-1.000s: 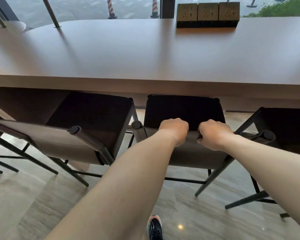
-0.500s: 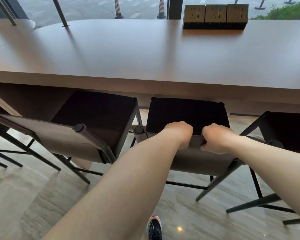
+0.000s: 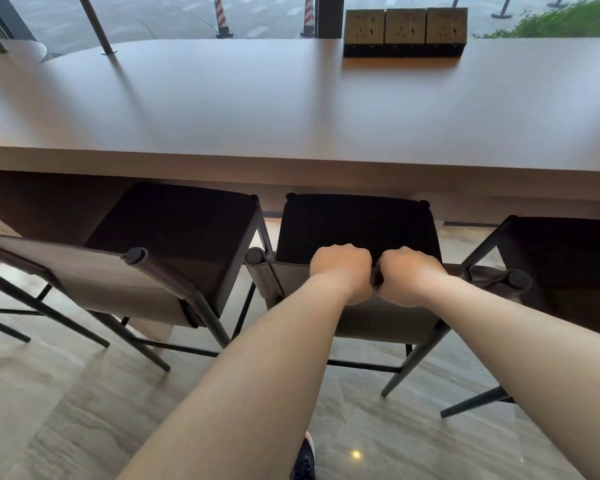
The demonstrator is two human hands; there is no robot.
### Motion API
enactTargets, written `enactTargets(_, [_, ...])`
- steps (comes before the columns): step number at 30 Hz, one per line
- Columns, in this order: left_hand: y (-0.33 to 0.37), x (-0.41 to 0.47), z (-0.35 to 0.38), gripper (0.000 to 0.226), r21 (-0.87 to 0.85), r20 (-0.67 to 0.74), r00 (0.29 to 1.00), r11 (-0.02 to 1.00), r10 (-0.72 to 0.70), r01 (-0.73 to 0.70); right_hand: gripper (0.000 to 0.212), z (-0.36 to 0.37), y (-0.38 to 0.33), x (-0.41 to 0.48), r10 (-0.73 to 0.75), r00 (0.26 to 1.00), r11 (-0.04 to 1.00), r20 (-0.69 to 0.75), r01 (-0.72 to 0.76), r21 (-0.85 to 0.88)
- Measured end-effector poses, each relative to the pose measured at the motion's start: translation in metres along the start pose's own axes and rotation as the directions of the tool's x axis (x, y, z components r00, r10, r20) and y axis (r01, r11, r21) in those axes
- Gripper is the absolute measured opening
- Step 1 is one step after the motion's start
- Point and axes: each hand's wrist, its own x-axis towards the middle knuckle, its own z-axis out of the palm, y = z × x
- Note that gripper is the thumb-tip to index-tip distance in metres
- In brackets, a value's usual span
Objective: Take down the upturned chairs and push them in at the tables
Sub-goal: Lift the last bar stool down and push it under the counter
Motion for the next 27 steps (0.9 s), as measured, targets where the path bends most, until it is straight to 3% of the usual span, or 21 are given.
enactTargets(8, [0.000, 0.001, 0.009, 0.013, 0.020, -0.115, 0.993, 1.000, -0.006, 0.008, 0.025, -0.001, 0.001, 0.000, -0.018, 0.998, 0.998, -0.062, 0.022, 0.052])
enactTargets(13, [-0.001, 0.002, 0.017, 0.014, 0.042, -0.185, 0.983, 0.999, -0.016, 0.024, 0.011, 0.002, 0.001, -0.007, -0.055, 0.991, 0.998, -0.118, 0.060, 0.036])
enactTargets(27, [-0.008, 0.026, 0.016, 0.022, 0.091, -0.193, 0.981, 0.996, 0.015, 0.002, 0.011, 0.002, 0.000, 0.008, 0.030, 0.976, 1.000, -0.214, -0.030, 0.004])
